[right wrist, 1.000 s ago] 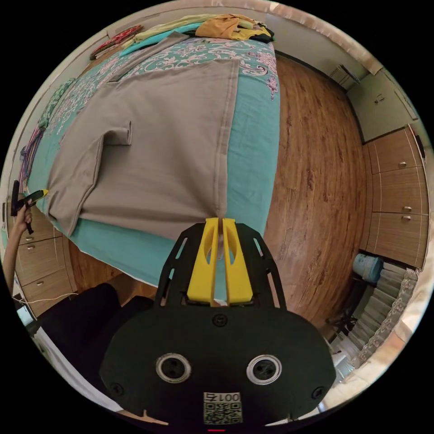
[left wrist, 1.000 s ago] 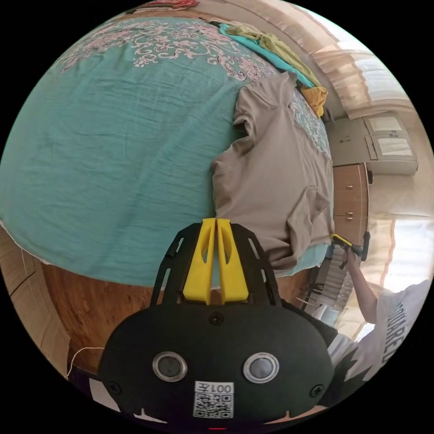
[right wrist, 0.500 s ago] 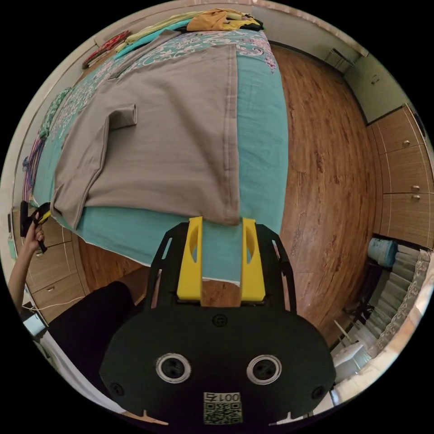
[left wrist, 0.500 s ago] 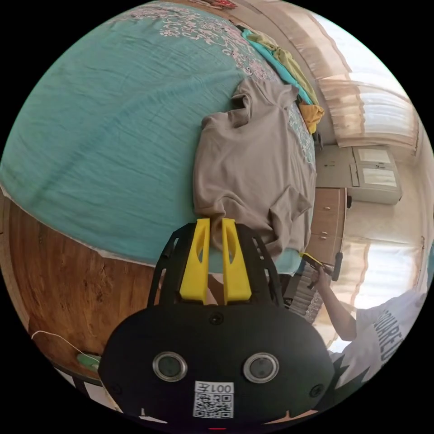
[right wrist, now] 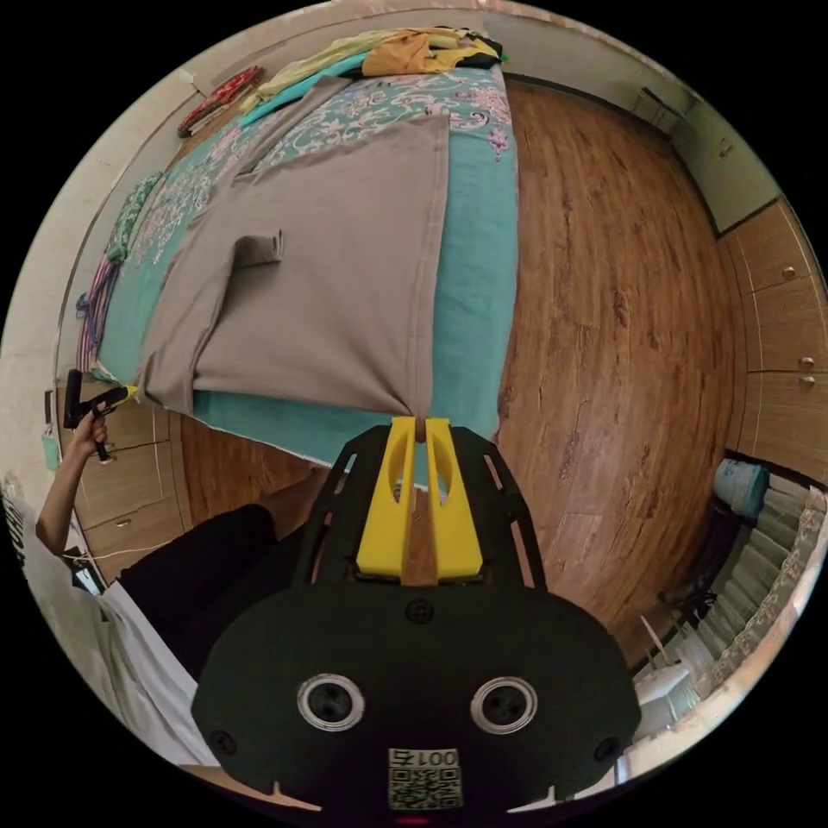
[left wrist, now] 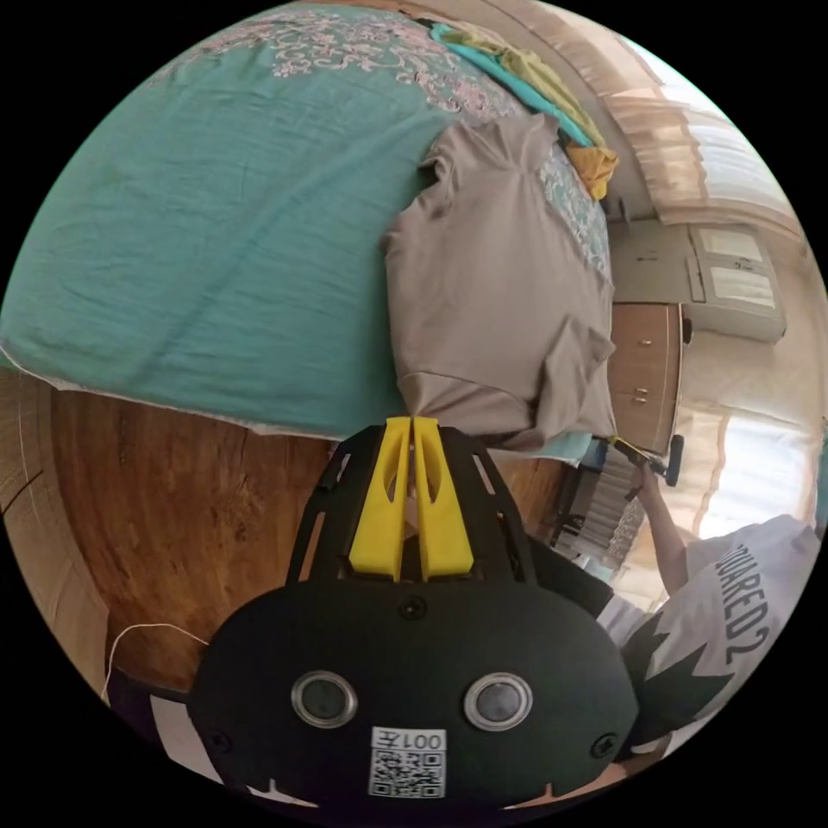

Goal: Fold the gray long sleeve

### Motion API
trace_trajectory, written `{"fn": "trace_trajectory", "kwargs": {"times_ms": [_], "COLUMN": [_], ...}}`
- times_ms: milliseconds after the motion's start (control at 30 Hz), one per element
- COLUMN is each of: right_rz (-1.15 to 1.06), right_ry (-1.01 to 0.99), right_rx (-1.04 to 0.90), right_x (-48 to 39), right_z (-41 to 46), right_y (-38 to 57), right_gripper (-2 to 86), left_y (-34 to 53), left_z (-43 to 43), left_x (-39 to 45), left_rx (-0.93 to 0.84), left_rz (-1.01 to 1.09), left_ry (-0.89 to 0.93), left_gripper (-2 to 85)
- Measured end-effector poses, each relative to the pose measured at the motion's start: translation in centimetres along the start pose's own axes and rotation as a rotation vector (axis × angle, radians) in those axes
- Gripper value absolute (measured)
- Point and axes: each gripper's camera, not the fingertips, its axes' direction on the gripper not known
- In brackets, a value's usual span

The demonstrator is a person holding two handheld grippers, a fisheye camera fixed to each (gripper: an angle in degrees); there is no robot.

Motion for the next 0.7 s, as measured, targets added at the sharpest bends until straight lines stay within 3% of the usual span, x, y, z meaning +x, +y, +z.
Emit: {"fn": "trace_trajectory", "kwargs": {"times_ms": [133, 333, 467, 533, 700], "right_rz": [-0.019, -0.156, -0.371, -0.344, -0.086], "right_ry": [-0.009, 0.157, -0.04, -0.156, -0.411], "right_rx": [-0.056, 0.224, 0.245, 0.262, 0.227], "right_x": [1.4, -3.3, -8.6, -8.8, -5.2], "right_z": [2.9, -2.9, -1.7, -0.4, 5.6], "right_y": [-0.4, -2.0, -7.4, -9.3, -11.9], "right_gripper": [4.4, 9.3, 12.0, 12.4, 11.8], "left_y": [-0.1, 2.8, 3.9, 3.7, 3.1], "left_z": [2.5, 1.4, 3.5, 5.2, 9.1], "left_x": [-0.2, 4.6, 9.4, 10.9, 14.0], "left_rx": [0.005, 0.12, 0.036, -0.029, -0.118], "left_rz": [-0.022, 0.125, 0.378, 0.466, 0.665], "left_ry": [-0.001, -0.103, -0.095, -0.081, -0.27], "left_gripper": [-0.7, 2.6, 5.0, 6.0, 6.3]}}
